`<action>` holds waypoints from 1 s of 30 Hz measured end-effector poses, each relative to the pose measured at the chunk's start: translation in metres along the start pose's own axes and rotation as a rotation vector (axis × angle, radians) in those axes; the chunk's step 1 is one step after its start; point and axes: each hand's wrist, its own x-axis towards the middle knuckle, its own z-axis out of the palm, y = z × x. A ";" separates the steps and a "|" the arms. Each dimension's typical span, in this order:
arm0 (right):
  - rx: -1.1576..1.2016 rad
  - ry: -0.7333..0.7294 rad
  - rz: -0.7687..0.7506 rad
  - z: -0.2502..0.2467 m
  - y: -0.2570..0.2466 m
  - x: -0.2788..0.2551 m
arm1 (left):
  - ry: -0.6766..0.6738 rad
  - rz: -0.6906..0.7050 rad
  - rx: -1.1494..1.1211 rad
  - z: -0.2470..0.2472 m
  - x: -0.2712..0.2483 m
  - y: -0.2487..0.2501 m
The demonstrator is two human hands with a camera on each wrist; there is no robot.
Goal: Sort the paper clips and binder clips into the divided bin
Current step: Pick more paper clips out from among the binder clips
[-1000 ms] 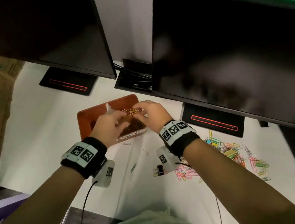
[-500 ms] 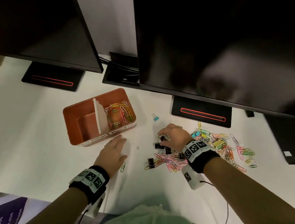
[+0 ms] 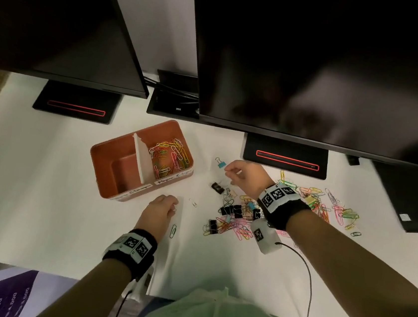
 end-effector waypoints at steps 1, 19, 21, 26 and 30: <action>-0.045 0.008 0.012 0.000 0.004 0.001 | 0.003 0.002 0.007 0.000 0.000 0.000; -0.254 -0.191 0.143 0.023 0.007 0.006 | -0.170 0.029 0.040 -0.003 -0.004 -0.006; -0.228 -0.209 0.158 0.020 0.007 0.006 | -0.180 0.014 -0.025 -0.007 -0.011 -0.002; -0.371 -0.197 0.158 0.017 0.006 0.006 | -0.165 -0.121 -0.089 0.001 -0.030 -0.005; -0.401 -0.237 0.208 0.022 0.000 0.010 | -0.100 -0.112 -0.047 0.011 -0.032 -0.007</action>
